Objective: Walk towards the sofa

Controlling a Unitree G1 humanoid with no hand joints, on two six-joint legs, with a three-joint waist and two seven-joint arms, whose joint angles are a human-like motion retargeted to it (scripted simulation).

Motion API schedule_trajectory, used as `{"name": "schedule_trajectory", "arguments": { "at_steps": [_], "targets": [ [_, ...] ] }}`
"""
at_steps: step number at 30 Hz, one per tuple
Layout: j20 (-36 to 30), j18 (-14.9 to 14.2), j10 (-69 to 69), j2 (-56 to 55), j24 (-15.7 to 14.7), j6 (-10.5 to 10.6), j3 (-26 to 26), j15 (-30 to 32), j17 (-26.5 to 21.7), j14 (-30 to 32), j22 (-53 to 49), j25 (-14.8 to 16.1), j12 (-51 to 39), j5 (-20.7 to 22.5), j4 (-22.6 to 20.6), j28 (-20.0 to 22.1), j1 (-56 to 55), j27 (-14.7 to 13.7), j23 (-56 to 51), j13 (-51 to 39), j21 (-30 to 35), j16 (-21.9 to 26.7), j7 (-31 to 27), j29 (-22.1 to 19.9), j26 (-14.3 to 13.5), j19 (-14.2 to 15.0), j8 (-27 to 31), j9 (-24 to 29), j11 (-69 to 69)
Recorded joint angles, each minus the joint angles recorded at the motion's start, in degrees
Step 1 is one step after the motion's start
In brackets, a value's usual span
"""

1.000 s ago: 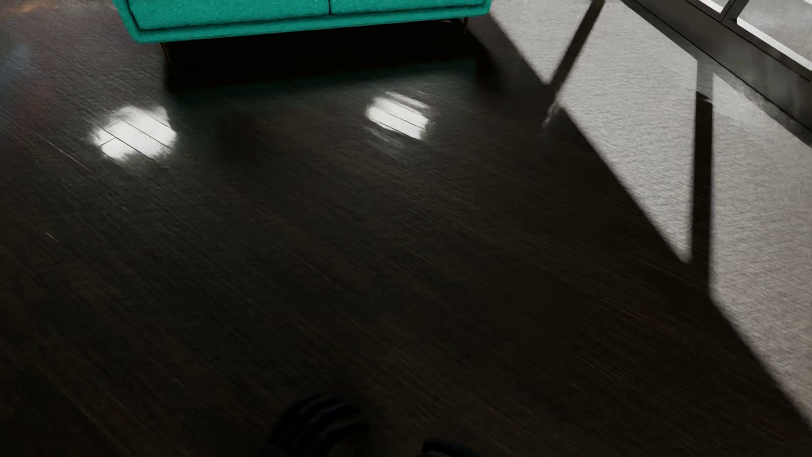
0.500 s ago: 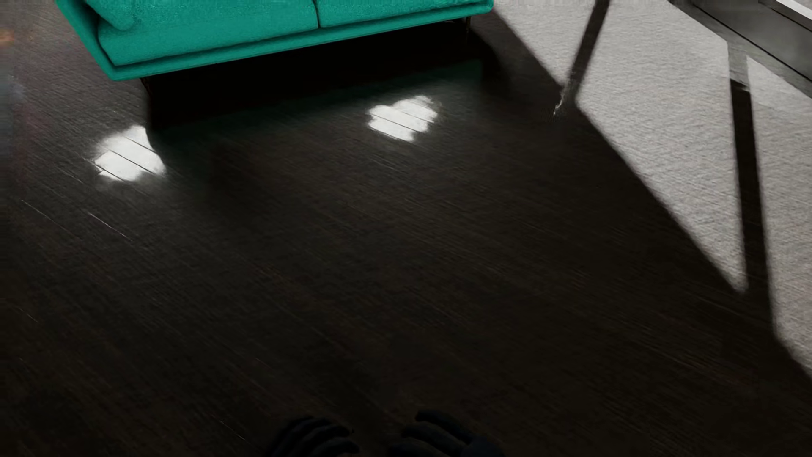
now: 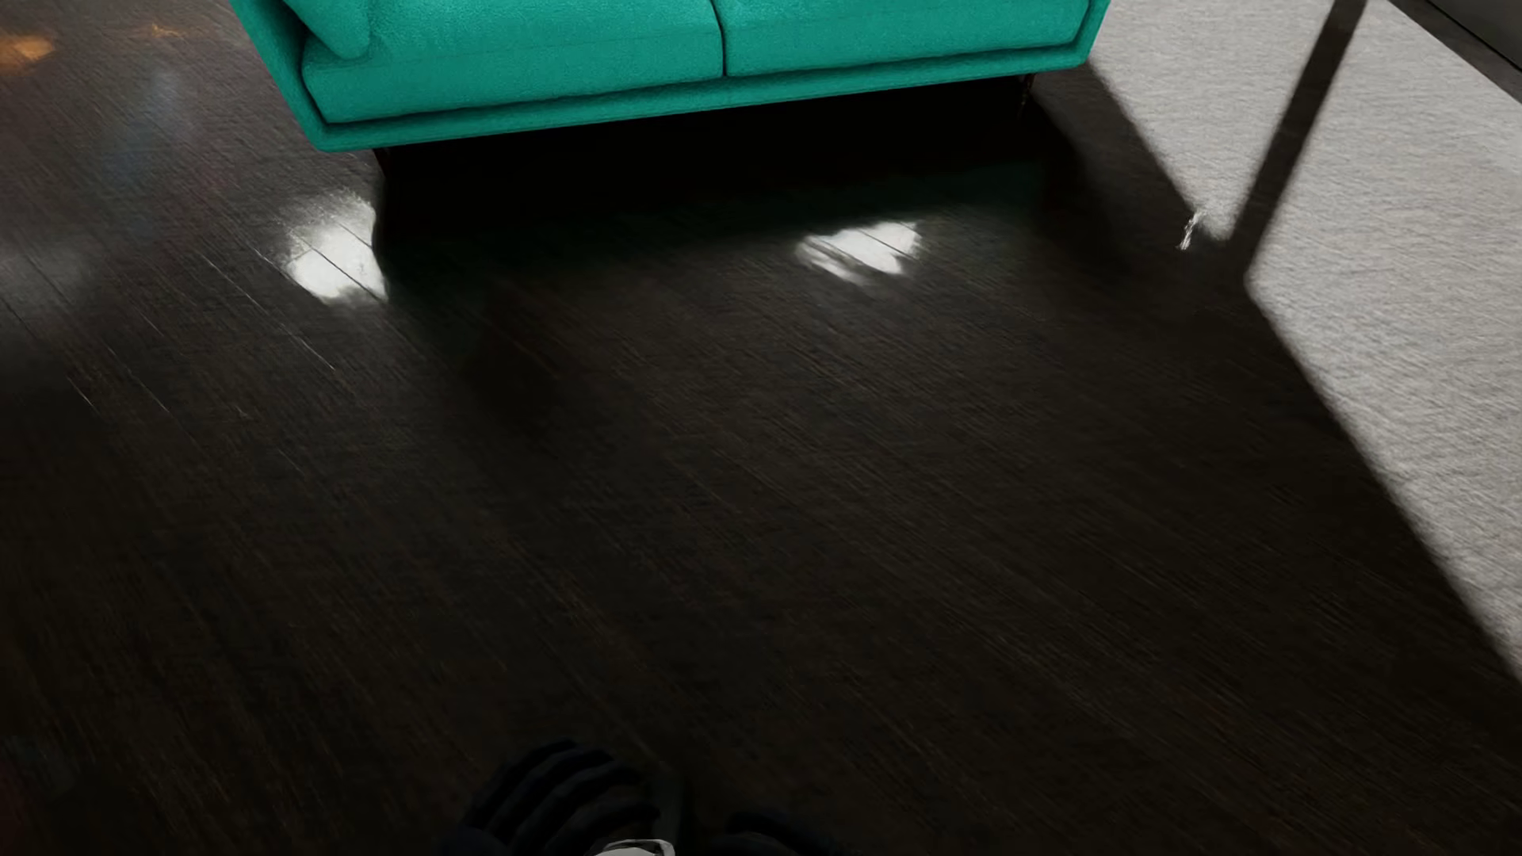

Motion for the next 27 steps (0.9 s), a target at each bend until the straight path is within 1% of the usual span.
{"name": "schedule_trajectory", "arguments": {
  "at_steps": [1, 2, 3, 4, 5, 6, 7, 8, 9, 10, 12, 13, 14, 15, 16, 18, 19, 20, 21, 22, 23, 24, 25, 26, 27],
  "targets": [
    [1.0, -2.2, -5.7, 1.5, 0.8, -0.5, 0.1, -0.5, 0.1, -0.8, -0.2, 0.3, 0.3, 0.0, -1.0, 0.0, -0.1, 0.3, -0.1, 0.1, -0.1, -0.5, -0.8, 0.0, -0.5, 0.2, 0.4, -0.2, -0.6],
    [1.7, -5.6, -7.5, 3.1, 1.6, -1.0, 0.3, -0.9, 0.0, -1.9, -0.4, 0.4, 0.3, 0.0, -2.1, 0.0, -0.5, 0.7, -0.1, 0.4, -0.4, -0.7, -2.9, 0.0, -1.0, 0.5, 0.8, -0.3, -0.9],
    [1.9, -2.8, -7.3, 4.9, 2.0, -1.5, 0.4, -1.1, -0.2, 1.7, -0.7, 0.5, 0.0, -0.4, -3.3, 0.0, -0.2, 1.1, -0.2, 0.9, -0.9, -1.3, -3.9, 0.0, -1.5, 0.9, 1.1, -0.5, -1.5],
    [2.2, -1.1, -4.5, 6.7, 2.2, -2.1, 0.5, -1.1, -0.4, 5.5, -1.1, 0.9, -0.1, -0.9, -4.0, 0.0, -0.2, 1.2, -0.1, 1.5, -1.4, -2.0, -4.1, 0.0, -1.7, 1.2, 1.5, -0.6, -1.6],
    [2.9, 1.0, -1.4, 8.7, 2.2, -2.8, 0.5, -0.2, -0.4, 7.7, -1.8, 1.1, -0.1, -1.5, -4.5, 0.0, 0.4, 1.1, 0.0, 1.8, -2.1, -3.0, -3.8, 0.0, -1.9, 1.3, 2.0, -0.8, -0.8],
    [3.6, 3.0, 1.0, 9.8, 2.1, -3.7, 0.6, 2.1, -0.2, 7.4, -2.6, 0.8, 0.0, -2.4, -5.2, 0.0, 1.0, 0.8, 0.2, 1.8, -2.6, -3.8, -3.3, 0.0, -2.3, 1.6, 2.3, -1.1, 0.6],
    [4.0, 4.8, 2.4, 10.4, 1.8, -4.7, 0.6, 5.5, 0.0, 5.8, -2.8, -0.1, 0.3, -3.5, -6.0, 0.0, 2.2, 0.4, 0.7, 1.5, -2.9, -4.5, -2.6, 0.0, -2.7, 2.2, 2.6, -1.4, 2.5],
    [4.2, 5.3, 2.3, 10.4, 1.5, -5.8, 0.6, 9.4, -0.3, 4.2, -2.5, -0.8, 0.6, -5.0, -6.9, 0.0, 4.0, -0.1, 1.6, 0.9, -2.4, -5.0, -1.5, 0.0, -2.9, 3.2, 3.0, -1.8, 4.9],
    [4.2, 5.8, 1.1, 9.1, 1.4, -6.8, 0.6, 14.3, -0.9, 3.1, -1.8, -0.8, 0.9, -6.6, -7.8, 0.0, 6.3, -0.5, 2.9, -0.2, -0.8, -5.3, -0.2, 0.0, -2.9, 4.2, 3.5, -2.1, 8.7],
    [4.0, 6.0, 0.0, 6.7, 1.6, -7.8, 0.7, 18.9, -1.7, 2.0, -0.9, 0.0, 1.1, -8.4, -8.6, 0.0, 8.3, -0.7, 4.2, -1.6, 1.6, -5.6, 1.1, 0.0, -2.9, 6.7, 3.5, -2.4, 14.3],
    [3.2, 6.6, 0.9, -1.2, 2.0, -9.6, 1.0, 27.6, -4.7, -1.4, 0.5, 2.4, 0.7, -13.0, -10.4, -0.1, 10.5, 0.0, 5.2, -4.7, 6.9, -6.4, 3.6, 0.2, -3.3, 12.1, 2.8, -2.5, 30.2],
    [2.7, 7.2, 2.4, -5.6, 1.4, -10.5, 1.0, 28.4, -6.0, -3.3, 0.5, 3.5, 0.5, -15.4, -11.3, 0.0, 11.1, 0.6, 4.7, -5.8, 8.7, -6.9, 4.6, 0.4, -3.5, 10.1, 2.5, -2.3, 37.9],
    [2.4, 7.8, 3.8, -10.0, 0.5, -11.2, 1.0, 24.9, -6.7, -5.2, 0.1, 4.2, 0.4, -17.0, -12.3, 0.0, 11.8, 1.3, 3.9, -6.4, 9.5, -7.3, 5.5, 0.3, -3.6, 9.8, 2.9, -2.1, 44.2],
    [2.4, 8.3, 5.1, -13.9, -0.3, -11.8, 0.9, 21.0, -7.1, -7.0, -0.3, 4.5, 0.6, -17.1, -13.2, 0.0, 12.8, 2.0, 2.9, -6.6, 9.6, -7.7, 6.4, 0.1, -3.7, 9.9, 4.3, -1.8, 48.3],
    [1.5, 8.6, 5.5, -17.1, -1.2, -12.3, 0.8, 18.1, -6.8, -8.4, -0.4, 4.3, -0.3, -17.1, -14.0, 0.0, 14.5, 2.3, 2.3, -6.9, 8.9, -7.5, 6.9, 0.0, -3.0, 9.9, 5.3, -1.6, 49.6],
    [0.7, 9.0, 6.0, -22.1, -0.5, -12.7, 0.6, 11.1, -7.5, -11.0, 0.7, 2.4, 0.3, -17.2, -15.2, 0.0, 18.1, 3.3, 0.9, -5.6, 7.5, -6.8, 7.5, 0.0, -2.8, 8.3, 6.0, -1.3, 46.3],
    [0.0, 9.1, 5.8, -23.9, -0.5, -12.7, 0.4, 7.9, -7.8, -12.0, 1.5, 1.6, 0.4, -17.1, -15.6, 0.0, 19.8, 3.6, 0.7, -4.8, 6.7, -6.5, 7.5, 0.0, -2.6, 7.0, 5.6, -1.1, 42.0],
    [-0.7, 9.2, 5.3, -25.5, -0.9, -12.7, 0.1, 6.3, -8.0, -12.7, 2.0, 1.0, 0.3, -16.9, -15.9, 0.0, 21.6, 3.6, 0.6, -4.1, 5.8, -6.3, 7.3, 0.1, -2.4, 7.1, 4.9, -1.0, 36.6],
    [-1.3, 9.3, 4.6, -26.9, -1.4, -12.5, -0.2, 5.6, -8.0, -13.3, 2.3, 0.4, 0.1, -16.3, -16.1, 0.0, 23.2, 3.5, 0.4, -3.4, 4.7, -6.3, 7.0, 0.2, -2.2, 5.7, 4.0, -1.0, 30.5],
    [-1.7, 9.3, 3.7, -28.0, -1.9, -12.4, -0.6, 6.5, -7.8, -13.8, 2.5, -0.4, -0.2, -15.4, -16.4, 0.0, 24.9, 3.2, 0.3, -2.6, 3.5, -6.3, 6.7, 0.3, -2.2, 4.2, 3.3, -1.0, 24.0],
    [-2.2, 9.4, 2.8, -28.8, -2.0, -12.2, -0.9, 9.0, -7.8, -14.2, 2.2, -0.3, 0.0, -14.5, -16.6, 0.0, 26.4, 3.2, 0.1, -2.6, 3.1, -6.3, 6.4, 0.3, -1.8, 4.4, 2.4, -1.0, 17.3],
    [-2.7, 9.4, 1.7, -29.1, -2.3, -12.0, -1.2, 13.1, -7.5, -14.3, 1.9, -0.3, -0.1, -13.3, -16.8, 0.0, 28.0, 3.4, 0.0, -2.3, 2.7, -6.1, 6.1, 0.3, -1.5, 5.4, 1.8, -1.0, 10.1],
    [-3.2, 9.4, 0.6, -28.8, -2.6, -11.7, -1.5, 15.8, -7.3, -14.4, 1.8, -0.3, -0.3, -11.8, -17.0, 0.0, 29.6, 3.5, 0.1, -1.8, 2.1, -5.8, 5.6, 0.4, -1.2, 6.2, 2.0, -1.1, 2.7],
    [-3.6, 9.3, -0.5, -28.3, -3.1, -11.4, -1.7, 16.8, -7.0, -14.6, 1.7, -0.5, -0.6, -10.2, -17.2, 0.0, 31.2, 3.5, 0.0, -1.2, 1.3, -5.4, 5.0, 0.6, -1.0, 6.2, 2.8, -1.1, -3.9],
    [-3.8, 9.2, -1.3, -27.6, -3.3, -11.1, -1.8, 17.4, -6.2, -14.9, 1.6, -0.8, -0.5, -9.0, -17.4, 0.0, 32.9, 3.1, 0.6, -1.1, 0.2, -5.0, 4.4, 1.0, -1.1, 7.7, 3.9, -1.2, -8.7]
  ]
}}
